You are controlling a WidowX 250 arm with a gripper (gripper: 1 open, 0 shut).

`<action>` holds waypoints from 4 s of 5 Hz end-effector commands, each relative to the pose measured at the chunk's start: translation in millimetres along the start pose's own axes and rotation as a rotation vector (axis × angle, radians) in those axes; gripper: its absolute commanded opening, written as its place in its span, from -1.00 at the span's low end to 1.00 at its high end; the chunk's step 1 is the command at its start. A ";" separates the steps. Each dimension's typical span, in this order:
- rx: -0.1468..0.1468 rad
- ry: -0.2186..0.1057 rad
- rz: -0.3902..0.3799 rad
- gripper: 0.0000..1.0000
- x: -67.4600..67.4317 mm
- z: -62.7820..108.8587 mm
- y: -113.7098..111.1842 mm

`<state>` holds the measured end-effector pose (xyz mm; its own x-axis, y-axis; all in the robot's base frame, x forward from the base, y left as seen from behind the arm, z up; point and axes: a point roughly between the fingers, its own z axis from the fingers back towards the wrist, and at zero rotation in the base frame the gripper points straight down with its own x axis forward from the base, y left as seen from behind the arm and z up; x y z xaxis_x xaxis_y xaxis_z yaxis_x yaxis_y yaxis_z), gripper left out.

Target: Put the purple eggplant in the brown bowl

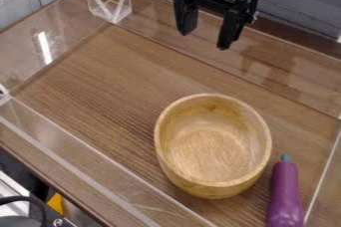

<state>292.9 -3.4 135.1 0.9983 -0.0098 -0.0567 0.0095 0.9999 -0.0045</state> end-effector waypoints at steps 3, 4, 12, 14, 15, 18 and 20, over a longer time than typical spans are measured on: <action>-0.012 0.042 -0.022 1.00 -22.0 -12.7 -27.1; -0.020 0.037 0.012 1.00 -33.1 -4.5 -60.7; 0.014 -0.041 -0.029 1.00 -94.7 -37.5 -149.5; 0.005 -0.078 -0.013 1.00 -94.0 -52.8 -147.6; -0.002 -0.095 -0.007 1.00 -89.1 -59.9 -147.7; -0.028 -0.142 -0.057 1.00 -87.1 -71.8 -131.5; -0.055 -0.165 -0.096 -1.00 -87.1 -74.0 -137.9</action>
<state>196.0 -138.9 59.1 0.9913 -0.1045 0.0797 0.1079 0.9934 -0.0396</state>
